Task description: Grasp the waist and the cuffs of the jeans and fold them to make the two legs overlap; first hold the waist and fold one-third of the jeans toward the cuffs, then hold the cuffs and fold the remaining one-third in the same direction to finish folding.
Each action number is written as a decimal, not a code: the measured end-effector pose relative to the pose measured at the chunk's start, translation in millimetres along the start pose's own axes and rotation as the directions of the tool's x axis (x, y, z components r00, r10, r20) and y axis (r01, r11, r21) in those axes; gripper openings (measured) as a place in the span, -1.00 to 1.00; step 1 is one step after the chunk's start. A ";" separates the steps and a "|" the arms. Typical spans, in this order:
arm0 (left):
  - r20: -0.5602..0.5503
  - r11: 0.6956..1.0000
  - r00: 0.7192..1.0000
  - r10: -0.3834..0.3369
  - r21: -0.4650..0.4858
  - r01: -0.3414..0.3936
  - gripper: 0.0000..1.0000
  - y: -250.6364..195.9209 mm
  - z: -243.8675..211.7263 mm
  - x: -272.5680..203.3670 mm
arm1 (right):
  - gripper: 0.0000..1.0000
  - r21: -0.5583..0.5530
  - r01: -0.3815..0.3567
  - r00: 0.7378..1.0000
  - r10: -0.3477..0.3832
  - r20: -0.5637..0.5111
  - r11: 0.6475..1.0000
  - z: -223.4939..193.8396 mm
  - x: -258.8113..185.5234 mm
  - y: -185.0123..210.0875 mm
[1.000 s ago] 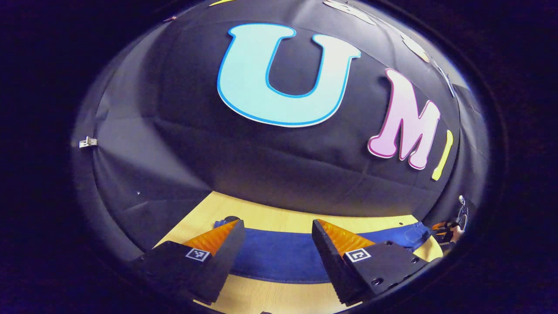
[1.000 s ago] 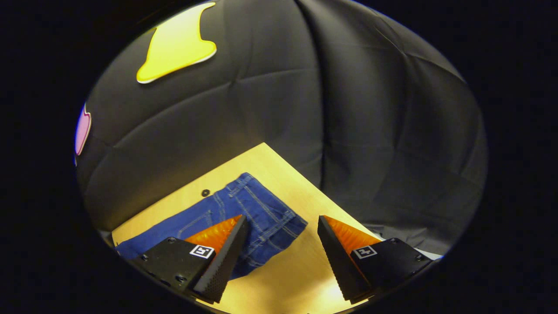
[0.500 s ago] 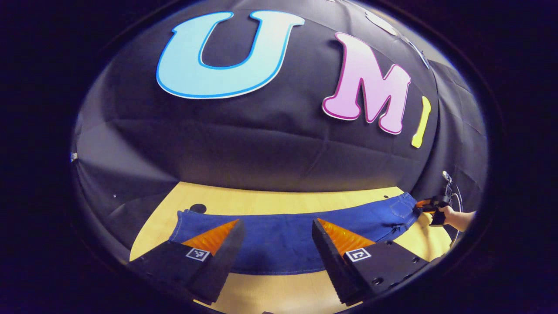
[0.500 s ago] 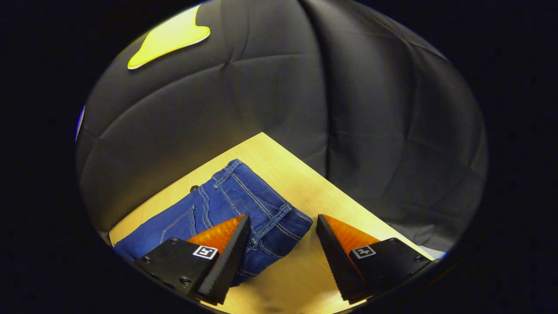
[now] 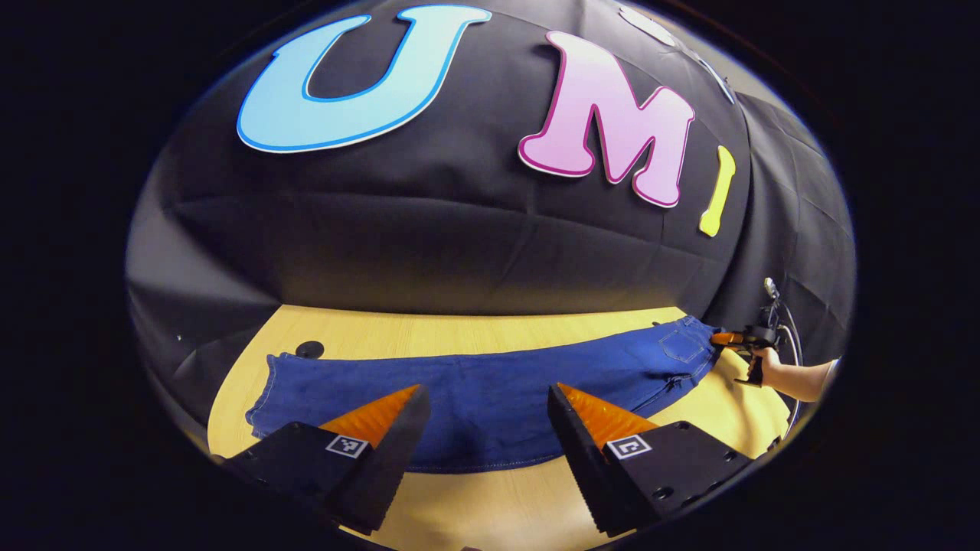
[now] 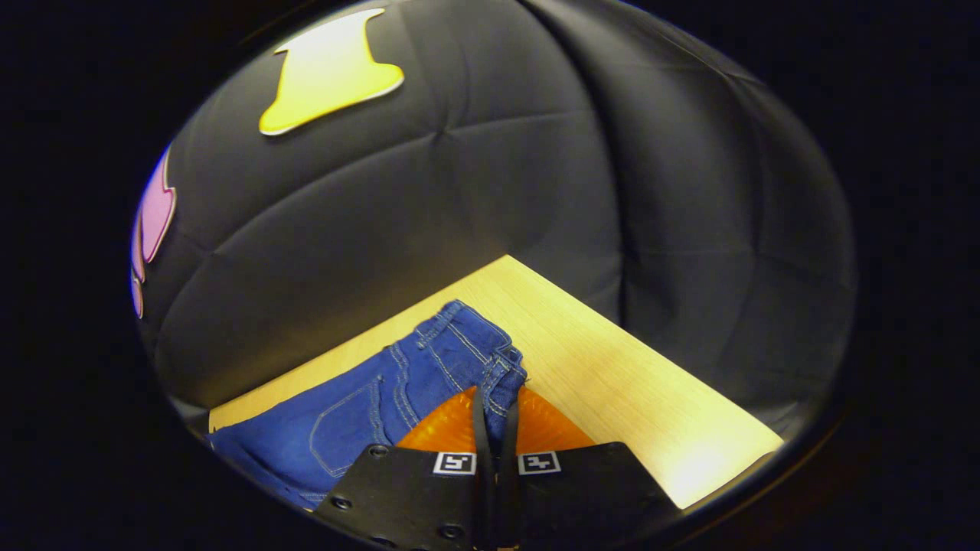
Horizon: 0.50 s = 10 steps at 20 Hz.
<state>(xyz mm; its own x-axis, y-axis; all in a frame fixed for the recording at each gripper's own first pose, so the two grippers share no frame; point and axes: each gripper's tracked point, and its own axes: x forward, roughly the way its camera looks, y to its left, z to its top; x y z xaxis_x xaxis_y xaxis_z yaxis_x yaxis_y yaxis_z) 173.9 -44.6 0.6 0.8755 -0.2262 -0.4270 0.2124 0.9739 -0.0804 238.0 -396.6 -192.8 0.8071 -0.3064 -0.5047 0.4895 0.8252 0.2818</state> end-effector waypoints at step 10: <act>0.067 0.999 0.997 0.031 -0.033 -0.029 0.94 16.8 -4.9 -33.8 | -0.91 -0.346 -0.241 0.919 0.328 0.218 0.907 65.6 -126.1 87.9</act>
<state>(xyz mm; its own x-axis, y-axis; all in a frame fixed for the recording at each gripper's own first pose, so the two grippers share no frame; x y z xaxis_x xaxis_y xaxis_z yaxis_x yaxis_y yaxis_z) 145.8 -20.6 9.3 0.9088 -0.1970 -0.3677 0.1728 0.9801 -0.0979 200.9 -316.5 -50.8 0.9743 -0.1146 -0.1940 0.1349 0.9863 0.0947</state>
